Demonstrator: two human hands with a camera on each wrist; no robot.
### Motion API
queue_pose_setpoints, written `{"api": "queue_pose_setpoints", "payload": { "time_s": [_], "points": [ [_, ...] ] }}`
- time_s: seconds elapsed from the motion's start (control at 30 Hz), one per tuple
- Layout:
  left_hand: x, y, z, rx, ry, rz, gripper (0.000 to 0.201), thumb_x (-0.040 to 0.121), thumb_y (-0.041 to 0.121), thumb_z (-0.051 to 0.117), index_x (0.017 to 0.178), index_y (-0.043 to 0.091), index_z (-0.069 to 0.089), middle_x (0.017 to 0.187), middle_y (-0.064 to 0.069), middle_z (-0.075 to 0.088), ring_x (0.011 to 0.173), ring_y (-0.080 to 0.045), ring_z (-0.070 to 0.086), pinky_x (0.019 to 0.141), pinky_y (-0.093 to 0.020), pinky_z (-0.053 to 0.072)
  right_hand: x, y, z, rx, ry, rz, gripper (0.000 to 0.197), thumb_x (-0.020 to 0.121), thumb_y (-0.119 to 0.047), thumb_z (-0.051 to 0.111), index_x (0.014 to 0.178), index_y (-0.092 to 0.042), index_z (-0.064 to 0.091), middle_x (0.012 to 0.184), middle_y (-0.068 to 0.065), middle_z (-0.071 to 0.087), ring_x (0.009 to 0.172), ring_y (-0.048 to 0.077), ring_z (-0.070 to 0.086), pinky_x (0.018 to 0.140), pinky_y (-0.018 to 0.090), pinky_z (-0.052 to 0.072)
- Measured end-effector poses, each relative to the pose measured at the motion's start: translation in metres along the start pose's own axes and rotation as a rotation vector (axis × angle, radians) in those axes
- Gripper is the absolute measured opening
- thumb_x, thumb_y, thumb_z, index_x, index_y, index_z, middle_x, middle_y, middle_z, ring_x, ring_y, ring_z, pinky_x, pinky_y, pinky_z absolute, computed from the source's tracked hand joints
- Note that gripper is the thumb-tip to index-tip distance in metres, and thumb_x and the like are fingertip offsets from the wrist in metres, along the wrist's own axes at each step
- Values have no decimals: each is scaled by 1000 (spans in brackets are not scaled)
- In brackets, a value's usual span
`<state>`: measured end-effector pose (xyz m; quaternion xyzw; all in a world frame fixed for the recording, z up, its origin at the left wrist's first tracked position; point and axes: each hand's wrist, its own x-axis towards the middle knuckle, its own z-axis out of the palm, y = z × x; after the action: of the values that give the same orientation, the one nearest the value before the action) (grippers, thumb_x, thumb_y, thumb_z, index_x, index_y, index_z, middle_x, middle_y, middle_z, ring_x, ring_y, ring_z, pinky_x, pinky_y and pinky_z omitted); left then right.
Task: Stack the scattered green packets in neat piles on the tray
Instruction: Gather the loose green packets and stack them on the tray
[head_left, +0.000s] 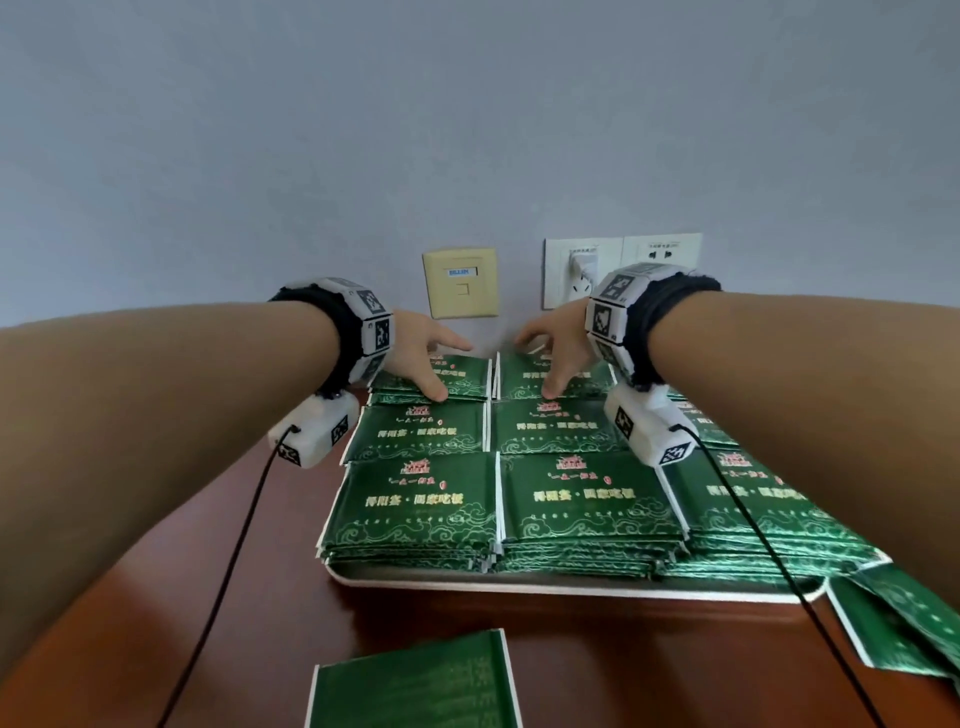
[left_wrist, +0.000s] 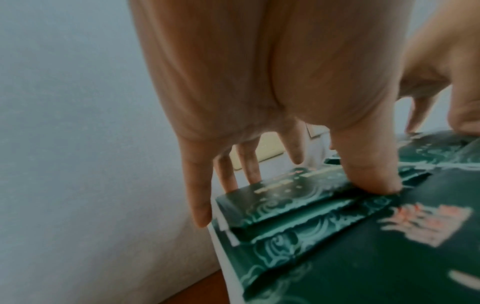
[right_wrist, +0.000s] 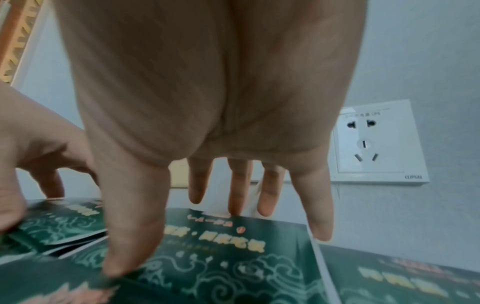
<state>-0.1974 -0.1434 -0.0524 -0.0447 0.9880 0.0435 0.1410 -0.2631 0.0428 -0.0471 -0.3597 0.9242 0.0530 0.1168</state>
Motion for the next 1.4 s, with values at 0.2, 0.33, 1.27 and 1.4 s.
{"api": "queue_pose_setpoints", "payload": {
  "time_s": [0.2,0.33,1.27,1.4],
  "points": [
    [-6,2,2,33,49,23,68,85,26,70,145,29,38,144,-3,48,130,-19,46,106,-25,29,0,-4,6,-25,56,-55,66,86,-17,68,145,-16,39,144,2,46,124,18,51,96,24,39],
    [-9,1,2,58,64,23,66,88,32,67,146,32,35,149,2,42,135,-17,39,111,-29,24,-5,-3,5,0,66,-61,62,86,-16,66,143,-20,42,143,0,47,124,19,51,101,28,39],
    [-154,298,74,252,60,541,47,93,31,56,139,24,50,146,1,45,132,-16,43,102,-23,32,-309,90,104,-116,-100,335,75,86,-35,66,149,-17,29,148,4,39,132,23,42,107,33,37],
    [-153,322,111,260,-14,518,58,94,34,54,147,17,37,150,-2,39,135,-20,40,105,-26,33,-319,98,136,-105,-130,391,95,78,-42,73,152,-17,19,149,5,38,130,25,45,104,37,42]
  ]
}}
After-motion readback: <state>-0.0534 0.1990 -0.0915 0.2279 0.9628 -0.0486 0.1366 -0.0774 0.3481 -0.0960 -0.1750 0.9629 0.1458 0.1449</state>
